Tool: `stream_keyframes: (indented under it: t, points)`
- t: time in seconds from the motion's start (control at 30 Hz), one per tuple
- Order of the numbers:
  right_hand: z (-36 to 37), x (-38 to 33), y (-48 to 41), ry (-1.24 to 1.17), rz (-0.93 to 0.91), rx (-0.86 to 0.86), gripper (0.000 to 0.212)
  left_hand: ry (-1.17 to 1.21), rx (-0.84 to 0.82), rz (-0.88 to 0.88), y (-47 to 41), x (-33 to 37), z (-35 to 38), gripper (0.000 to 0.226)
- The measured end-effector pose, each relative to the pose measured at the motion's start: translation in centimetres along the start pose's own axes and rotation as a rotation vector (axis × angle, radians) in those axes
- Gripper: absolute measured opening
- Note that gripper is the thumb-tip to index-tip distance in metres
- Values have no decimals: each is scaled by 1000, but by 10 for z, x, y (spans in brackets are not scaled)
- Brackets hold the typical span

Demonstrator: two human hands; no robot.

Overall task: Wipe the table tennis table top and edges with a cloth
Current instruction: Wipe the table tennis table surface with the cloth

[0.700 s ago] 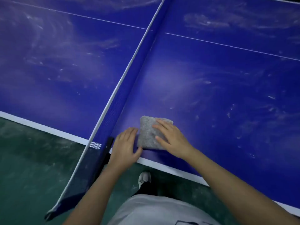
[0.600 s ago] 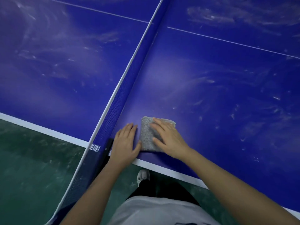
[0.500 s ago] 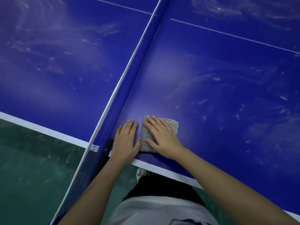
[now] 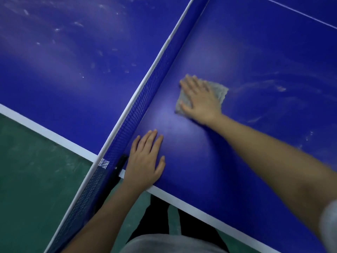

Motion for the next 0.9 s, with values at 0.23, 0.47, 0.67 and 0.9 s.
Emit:
stream_keyframes:
  t: [0.23, 0.47, 0.67, 0.9]
  points:
    - [-7, 14, -19, -4, 145, 26, 68, 2, 7, -23, 0, -1, 0, 52]
    - [11, -54, 89, 2, -241, -55, 68, 71, 96, -122, -12, 10, -5, 44]
    - [-3, -3, 0, 19, -173, -28, 70, 32, 94, -52, -51, 20, -2, 43]
    - [-32, 85, -133, -22, 137, 66, 66, 12, 109, -40, -66, 20, 6, 44]
Point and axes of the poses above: each hand's wrist, its own y-axis away from the middle knuckle, its own z-axis out of the palm, x = y × z, the point moved 4 cm from there along -y, towards the middle knuckle, and after that the axes turned 3 degrees about z, right-handed, at the moved point
